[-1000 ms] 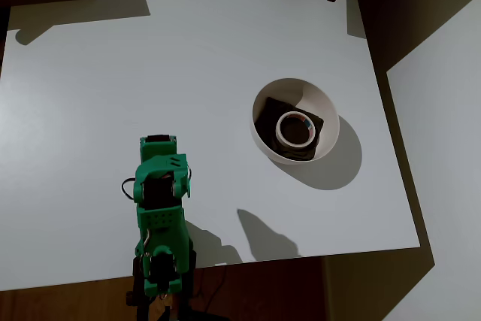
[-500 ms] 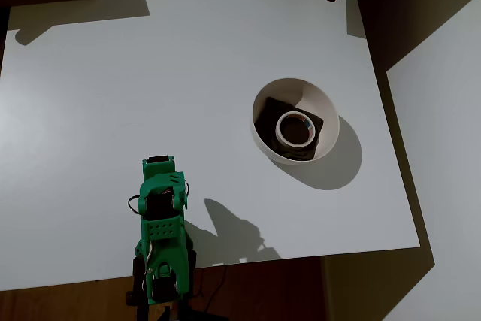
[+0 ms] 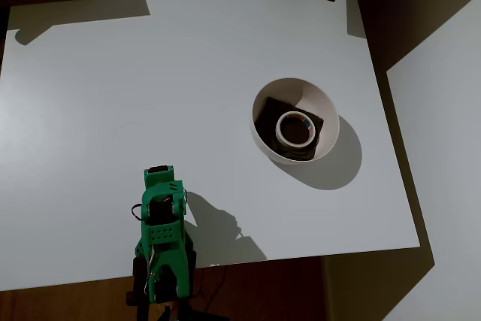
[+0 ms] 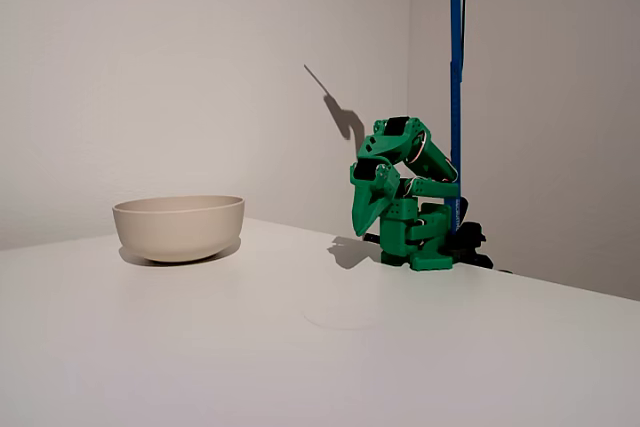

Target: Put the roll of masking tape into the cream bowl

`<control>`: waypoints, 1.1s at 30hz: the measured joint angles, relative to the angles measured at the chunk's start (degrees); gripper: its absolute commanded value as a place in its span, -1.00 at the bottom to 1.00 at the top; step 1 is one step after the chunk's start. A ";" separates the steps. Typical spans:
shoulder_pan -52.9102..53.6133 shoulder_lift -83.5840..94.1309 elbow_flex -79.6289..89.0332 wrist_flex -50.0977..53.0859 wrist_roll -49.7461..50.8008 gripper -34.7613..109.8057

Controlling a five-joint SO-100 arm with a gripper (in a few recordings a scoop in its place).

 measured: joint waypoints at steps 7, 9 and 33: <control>0.00 0.00 3.96 -1.14 0.00 -0.64; 0.00 0.00 3.96 -1.14 0.44 -0.64; 0.88 0.00 3.96 -0.79 0.09 -0.62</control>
